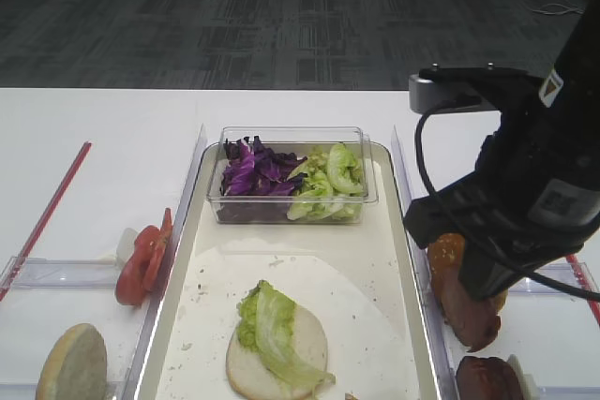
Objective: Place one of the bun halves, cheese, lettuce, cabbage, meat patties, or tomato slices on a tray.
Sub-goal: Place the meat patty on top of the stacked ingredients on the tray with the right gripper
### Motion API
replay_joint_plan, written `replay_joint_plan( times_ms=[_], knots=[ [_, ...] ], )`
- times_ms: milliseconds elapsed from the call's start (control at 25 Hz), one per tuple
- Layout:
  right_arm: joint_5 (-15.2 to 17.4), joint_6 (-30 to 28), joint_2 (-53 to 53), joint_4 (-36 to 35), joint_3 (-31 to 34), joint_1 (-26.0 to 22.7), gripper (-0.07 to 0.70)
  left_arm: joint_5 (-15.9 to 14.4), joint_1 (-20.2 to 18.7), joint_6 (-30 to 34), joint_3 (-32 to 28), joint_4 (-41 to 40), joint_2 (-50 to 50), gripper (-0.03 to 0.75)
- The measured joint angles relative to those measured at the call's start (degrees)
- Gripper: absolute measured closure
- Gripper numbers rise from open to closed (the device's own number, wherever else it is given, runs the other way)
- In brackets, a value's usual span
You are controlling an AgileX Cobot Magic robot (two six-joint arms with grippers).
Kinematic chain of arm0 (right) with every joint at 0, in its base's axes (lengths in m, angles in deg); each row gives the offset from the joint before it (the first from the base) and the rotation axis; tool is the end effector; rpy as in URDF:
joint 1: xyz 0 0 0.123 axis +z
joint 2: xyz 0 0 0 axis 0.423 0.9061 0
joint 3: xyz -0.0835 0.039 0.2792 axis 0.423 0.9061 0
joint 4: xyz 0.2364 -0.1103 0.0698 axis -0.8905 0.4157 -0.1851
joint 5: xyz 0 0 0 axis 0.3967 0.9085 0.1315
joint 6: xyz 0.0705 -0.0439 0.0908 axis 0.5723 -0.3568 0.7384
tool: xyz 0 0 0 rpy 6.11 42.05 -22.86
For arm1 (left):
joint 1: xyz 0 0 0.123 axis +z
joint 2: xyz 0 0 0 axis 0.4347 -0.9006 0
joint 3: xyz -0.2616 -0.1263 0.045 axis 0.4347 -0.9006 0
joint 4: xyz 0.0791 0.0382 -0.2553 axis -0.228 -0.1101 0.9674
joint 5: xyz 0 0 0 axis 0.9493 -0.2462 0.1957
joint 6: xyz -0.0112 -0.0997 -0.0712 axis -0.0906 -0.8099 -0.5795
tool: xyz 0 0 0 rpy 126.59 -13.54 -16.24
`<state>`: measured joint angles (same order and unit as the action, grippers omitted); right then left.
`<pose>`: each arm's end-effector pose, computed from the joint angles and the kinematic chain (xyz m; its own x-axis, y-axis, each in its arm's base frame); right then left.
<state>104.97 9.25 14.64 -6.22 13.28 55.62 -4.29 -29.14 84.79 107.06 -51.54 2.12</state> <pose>0.2069 0.1542 0.2366 -0.9337 -0.3530 -0.0600 -0.3569 0.9040 0.2354 0.0227 0.0005 0.2558 -0.5545 -0.0034 -0.8322 0.0267 0.9994 -0.0218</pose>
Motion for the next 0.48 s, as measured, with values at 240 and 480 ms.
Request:
replay_joint_plan(
  times_ms=[240, 480],
  knots=[
    [0.0, 0.0, 0.0, 0.6, 0.0, 0.0, 0.582, 0.0, 0.0, 0.0, 0.0, 0.0, 0.0, 0.288],
    [-0.57, -0.92, 3.27, 0.97, 0.0, 0.0, 0.582, 0.0, 0.0, 0.0, 0.0, 0.0, 0.0, 0.288]
  ],
)
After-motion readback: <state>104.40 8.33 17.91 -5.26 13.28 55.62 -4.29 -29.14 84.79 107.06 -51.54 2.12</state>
